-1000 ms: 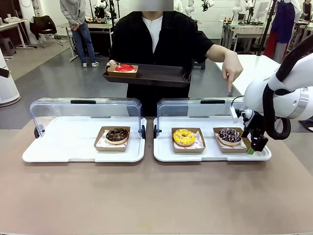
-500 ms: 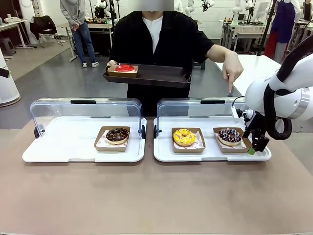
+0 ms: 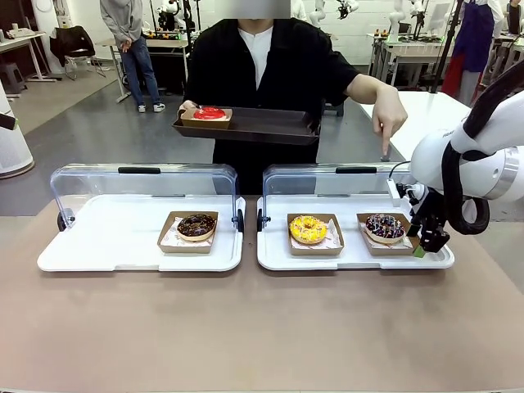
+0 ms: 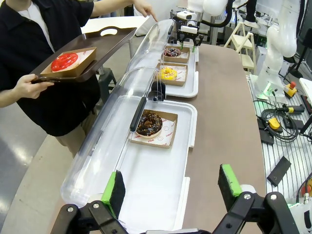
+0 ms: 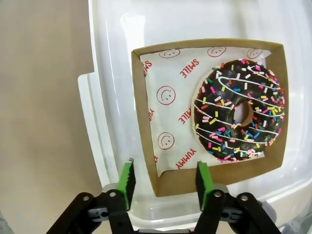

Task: Provide the desired donut to the person.
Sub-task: Pick up and lift the Paper togo box containing the Donut pointed at by the person.

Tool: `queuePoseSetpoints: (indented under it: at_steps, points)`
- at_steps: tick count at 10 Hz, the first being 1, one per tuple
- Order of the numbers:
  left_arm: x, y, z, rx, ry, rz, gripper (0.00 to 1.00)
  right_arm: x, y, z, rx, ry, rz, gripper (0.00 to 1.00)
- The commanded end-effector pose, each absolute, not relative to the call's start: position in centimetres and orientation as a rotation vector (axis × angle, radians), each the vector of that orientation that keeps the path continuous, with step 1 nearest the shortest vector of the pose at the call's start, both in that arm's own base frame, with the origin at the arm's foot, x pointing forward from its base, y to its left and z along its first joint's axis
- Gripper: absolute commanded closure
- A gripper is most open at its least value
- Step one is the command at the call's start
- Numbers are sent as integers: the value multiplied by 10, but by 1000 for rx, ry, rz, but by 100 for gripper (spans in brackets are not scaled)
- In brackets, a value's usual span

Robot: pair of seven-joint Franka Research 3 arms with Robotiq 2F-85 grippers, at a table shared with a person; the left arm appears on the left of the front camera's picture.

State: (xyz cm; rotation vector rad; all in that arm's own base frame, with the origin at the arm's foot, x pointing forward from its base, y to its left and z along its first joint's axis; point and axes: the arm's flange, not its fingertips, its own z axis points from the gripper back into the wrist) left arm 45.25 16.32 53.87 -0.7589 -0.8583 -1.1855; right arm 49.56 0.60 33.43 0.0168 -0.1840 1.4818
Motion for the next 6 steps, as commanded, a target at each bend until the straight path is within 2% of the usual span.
queuePoseSetpoints:
  at_steps: [1,2,3,4,6]
  points:
    - [452,164,540,-756,-864,-1181,0,500,6,332,5,-162,1484,100]
    - [452,164,540,-756,-864,-1181,0,500,6,332,7,-161,1485,100]
    - [452,164,540,-756,-864,-1181,0,500,6,332,10,-162,1486,96]
    - [452,164,540,-756,-864,-1181,0,500,6,333,12,-162,1486,100]
    - [452,164,540,-756,-864,-1181,0,500,5,333,21,-164,1484,100]
